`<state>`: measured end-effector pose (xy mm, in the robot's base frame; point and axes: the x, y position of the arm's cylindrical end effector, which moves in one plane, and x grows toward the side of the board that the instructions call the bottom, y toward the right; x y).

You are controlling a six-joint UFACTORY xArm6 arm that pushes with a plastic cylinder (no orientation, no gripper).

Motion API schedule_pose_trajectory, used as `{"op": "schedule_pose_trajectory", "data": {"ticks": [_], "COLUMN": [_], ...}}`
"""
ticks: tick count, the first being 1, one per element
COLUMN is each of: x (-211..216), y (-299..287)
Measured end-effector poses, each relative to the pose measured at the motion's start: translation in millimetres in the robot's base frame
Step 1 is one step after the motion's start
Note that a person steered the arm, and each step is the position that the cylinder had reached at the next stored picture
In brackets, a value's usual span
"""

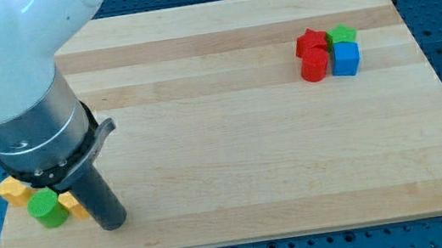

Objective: Nudge the group of blocks towards left

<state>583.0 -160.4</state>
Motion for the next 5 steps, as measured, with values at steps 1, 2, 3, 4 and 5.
{"op": "schedule_pose_trajectory", "data": {"ticks": [1, 2, 3, 4, 5], "x": [-4, -20, -21, -21, -21], "y": [24, 35, 19, -10, -41]}}
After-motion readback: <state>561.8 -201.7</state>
